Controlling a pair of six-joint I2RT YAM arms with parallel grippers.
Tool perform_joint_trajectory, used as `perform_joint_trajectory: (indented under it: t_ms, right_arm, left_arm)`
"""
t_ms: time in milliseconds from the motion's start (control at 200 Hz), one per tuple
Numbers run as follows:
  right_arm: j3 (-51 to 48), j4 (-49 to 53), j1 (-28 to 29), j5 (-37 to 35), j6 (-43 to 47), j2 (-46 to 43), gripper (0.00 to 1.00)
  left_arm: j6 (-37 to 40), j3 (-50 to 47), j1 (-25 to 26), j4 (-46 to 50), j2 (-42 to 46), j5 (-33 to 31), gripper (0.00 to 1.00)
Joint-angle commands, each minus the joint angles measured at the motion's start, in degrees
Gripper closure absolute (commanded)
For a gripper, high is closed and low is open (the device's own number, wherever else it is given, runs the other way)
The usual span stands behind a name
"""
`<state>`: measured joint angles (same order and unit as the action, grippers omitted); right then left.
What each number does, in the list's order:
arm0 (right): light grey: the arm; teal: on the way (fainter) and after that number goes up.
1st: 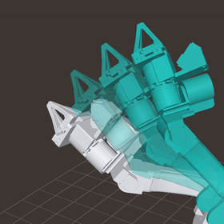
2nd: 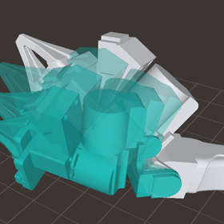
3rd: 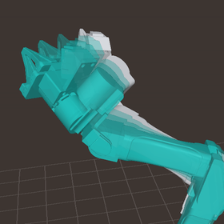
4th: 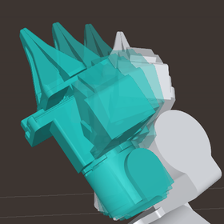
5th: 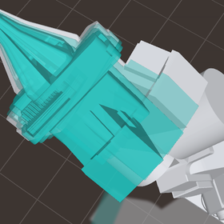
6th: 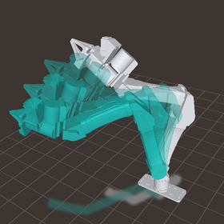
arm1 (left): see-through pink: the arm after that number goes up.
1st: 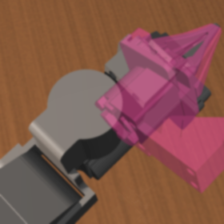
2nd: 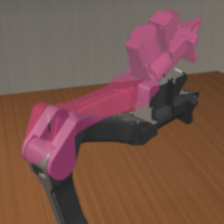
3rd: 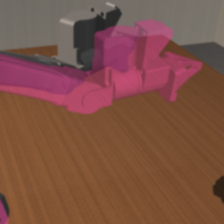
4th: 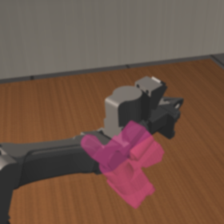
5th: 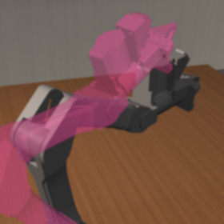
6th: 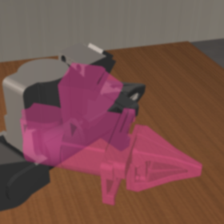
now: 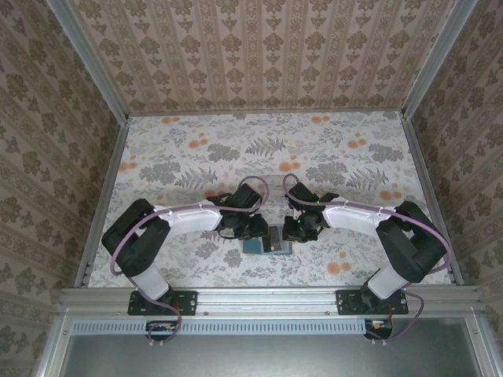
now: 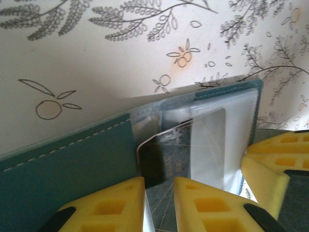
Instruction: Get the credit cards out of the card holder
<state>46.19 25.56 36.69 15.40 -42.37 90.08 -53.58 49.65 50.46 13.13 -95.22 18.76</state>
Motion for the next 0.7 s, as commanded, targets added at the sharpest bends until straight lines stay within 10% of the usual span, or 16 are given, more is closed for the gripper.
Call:
perform_joint_trajectory:
  t_ms: [0, 695]
  right_arm:
    - [-0.24, 3.79, 0.05, -2.87, 0.08, 1.1, 0.83]
    - [-0.3, 4.72, 0.05, -3.13, 0.44, 0.31, 0.83]
  left_arm:
    - [-1.0, -0.63, -0.43, -0.62, -1.11, 0.92, 0.76]
    - [-3.35, -2.74, -1.08, -7.19, -2.53, 3.31, 0.85]
